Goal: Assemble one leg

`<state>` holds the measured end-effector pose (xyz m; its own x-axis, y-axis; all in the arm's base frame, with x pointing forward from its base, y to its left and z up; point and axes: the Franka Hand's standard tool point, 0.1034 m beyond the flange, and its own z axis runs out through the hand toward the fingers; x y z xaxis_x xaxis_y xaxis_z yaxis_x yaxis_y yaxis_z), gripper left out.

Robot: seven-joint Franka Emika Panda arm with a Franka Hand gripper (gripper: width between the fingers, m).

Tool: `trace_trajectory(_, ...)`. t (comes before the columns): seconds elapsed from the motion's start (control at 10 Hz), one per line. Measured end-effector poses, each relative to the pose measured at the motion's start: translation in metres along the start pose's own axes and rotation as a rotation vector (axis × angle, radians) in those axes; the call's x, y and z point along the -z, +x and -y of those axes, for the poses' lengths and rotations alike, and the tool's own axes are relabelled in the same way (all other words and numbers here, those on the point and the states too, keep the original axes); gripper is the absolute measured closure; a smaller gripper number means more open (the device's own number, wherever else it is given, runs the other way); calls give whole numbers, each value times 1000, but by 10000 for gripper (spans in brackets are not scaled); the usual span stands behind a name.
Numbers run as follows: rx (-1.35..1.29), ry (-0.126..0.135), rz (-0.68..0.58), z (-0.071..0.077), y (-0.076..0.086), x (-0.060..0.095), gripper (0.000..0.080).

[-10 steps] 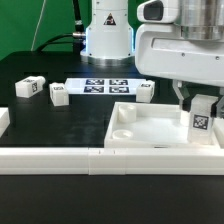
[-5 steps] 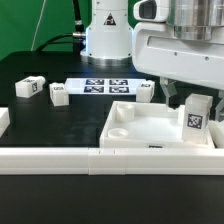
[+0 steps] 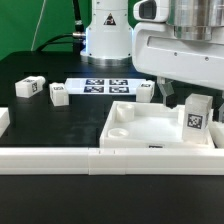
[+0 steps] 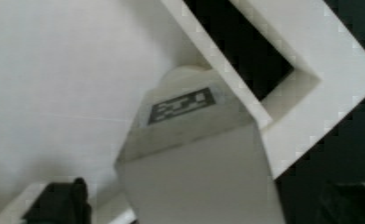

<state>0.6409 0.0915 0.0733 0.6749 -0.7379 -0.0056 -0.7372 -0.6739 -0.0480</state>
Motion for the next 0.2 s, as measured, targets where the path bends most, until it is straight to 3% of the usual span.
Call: trace_trajectory(0.2,0,0,0,0,0,0,150)
